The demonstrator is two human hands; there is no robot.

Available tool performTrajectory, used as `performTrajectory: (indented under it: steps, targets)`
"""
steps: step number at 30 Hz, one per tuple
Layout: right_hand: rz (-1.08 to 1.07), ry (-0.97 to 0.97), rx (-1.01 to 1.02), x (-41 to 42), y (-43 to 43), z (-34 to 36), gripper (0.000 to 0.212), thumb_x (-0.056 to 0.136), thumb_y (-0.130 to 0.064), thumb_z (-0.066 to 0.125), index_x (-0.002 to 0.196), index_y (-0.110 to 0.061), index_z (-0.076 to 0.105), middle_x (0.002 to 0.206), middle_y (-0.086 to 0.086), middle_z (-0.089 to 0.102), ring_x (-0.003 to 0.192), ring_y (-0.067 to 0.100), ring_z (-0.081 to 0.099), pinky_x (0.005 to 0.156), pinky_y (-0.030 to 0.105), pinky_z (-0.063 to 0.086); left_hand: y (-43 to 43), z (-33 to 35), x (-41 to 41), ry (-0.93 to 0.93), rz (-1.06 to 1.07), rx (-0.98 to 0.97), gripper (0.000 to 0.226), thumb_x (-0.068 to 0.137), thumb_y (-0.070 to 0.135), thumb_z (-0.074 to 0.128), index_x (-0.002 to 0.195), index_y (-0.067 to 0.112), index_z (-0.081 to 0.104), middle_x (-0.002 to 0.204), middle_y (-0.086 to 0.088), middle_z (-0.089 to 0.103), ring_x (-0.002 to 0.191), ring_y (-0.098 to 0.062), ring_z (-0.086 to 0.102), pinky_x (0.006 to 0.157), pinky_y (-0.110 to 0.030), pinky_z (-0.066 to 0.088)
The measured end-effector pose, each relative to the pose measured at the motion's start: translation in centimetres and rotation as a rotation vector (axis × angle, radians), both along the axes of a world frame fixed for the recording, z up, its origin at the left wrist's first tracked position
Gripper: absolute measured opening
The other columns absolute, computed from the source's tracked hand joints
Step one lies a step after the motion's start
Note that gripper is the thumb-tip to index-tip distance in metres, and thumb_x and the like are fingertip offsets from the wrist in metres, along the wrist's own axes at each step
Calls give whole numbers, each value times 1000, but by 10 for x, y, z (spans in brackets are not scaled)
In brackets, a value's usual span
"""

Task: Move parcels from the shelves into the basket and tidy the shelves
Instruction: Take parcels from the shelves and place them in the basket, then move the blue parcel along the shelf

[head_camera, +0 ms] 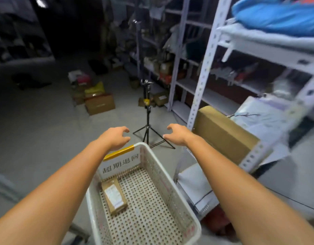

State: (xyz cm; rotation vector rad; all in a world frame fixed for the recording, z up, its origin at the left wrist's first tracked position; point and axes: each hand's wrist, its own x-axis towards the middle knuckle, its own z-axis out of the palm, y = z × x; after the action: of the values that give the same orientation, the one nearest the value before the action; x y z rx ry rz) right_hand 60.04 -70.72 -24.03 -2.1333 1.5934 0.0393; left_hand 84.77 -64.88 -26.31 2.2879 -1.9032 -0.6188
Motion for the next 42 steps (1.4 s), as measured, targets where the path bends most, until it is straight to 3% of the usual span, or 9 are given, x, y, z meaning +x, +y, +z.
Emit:
performTrajectory:
  steps: [4, 12, 16, 22, 25, 30, 36, 39, 42]
  targets:
    - [-62, -51, -27, -45, 36, 35, 59, 96, -43, 56, 146, -16, 42, 148, 9, 47, 132, 29, 47, 106, 40, 42, 14, 32, -47, -7, -75, -42, 44, 98, 39, 54, 140, 26, 47, 130, -4, 62, 119, -24, 57, 97, -36, 46]
    - [-181, -100, -122, -174, 128, 87, 48, 92, -38, 59, 131, -10, 55, 133, 9, 59, 117, 28, 57, 99, 38, 46, 50, 81, -179, -42, -214, -126, 44, 96, 40, 57, 137, 26, 51, 132, -4, 60, 117, -24, 58, 98, -35, 47]
    - [-262, -61, -122, -244, 162, 98, 55, 94, -42, 59, 140, -13, 50, 142, 9, 53, 125, 28, 53, 101, 36, 44, 48, 87, -244, -53, -321, -142, 28, 94, 32, 58, 121, 27, 58, 122, 2, 62, 110, -24, 60, 96, -36, 48]
    - [-558, 36, -163, -406, 224, 112, 62, 95, -43, 56, 147, -13, 42, 151, 10, 44, 136, 29, 44, 107, 32, 36, 54, 104, -413, 84, -556, -133, 34, 96, 31, 55, 129, 26, 54, 104, -2, 66, 93, -22, 61, 82, -29, 48]
    - [-716, 59, -147, -472, 261, 121, 62, 96, -44, 56, 148, -14, 42, 152, 8, 43, 138, 29, 42, 108, 31, 35, 63, 114, -493, 41, -713, -140, 36, 96, 36, 54, 131, 30, 53, 121, -2, 65, 107, -22, 60, 90, -28, 46]
    - [-993, 104, -193, -561, 322, 133, 52, 93, -45, 59, 134, -15, 55, 136, 7, 57, 121, 30, 55, 97, 36, 47, 73, 131, -622, 84, -970, -183, 44, 95, 36, 58, 137, 24, 53, 133, -5, 61, 123, -25, 55, 100, -28, 41]
    - [-1376, 144, -227, -614, 415, 140, 51, 94, -46, 58, 135, -17, 53, 137, 6, 55, 123, 27, 53, 100, 36, 45, 107, 145, -759, 160, -1346, -170, 44, 94, 36, 59, 135, 23, 54, 127, -5, 64, 117, -25, 59, 96, -31, 46]
    - [-1580, 136, -197, -614, 470, 140, 49, 93, -42, 57, 134, -14, 54, 136, 9, 57, 120, 28, 55, 97, 36, 45, 143, 145, -810, 206, -1537, -189, 39, 94, 37, 58, 132, 27, 56, 125, 1, 65, 114, -20, 59, 88, -28, 44]
    - [-1790, 180, -184, -593, 529, 138, 49, 93, -41, 58, 135, -17, 54, 136, 8, 57, 117, 27, 56, 94, 35, 46, 190, 144, -847, 241, -1730, -161, 38, 93, 32, 61, 130, 24, 59, 123, -5, 67, 110, -25, 62, 90, -28, 47]
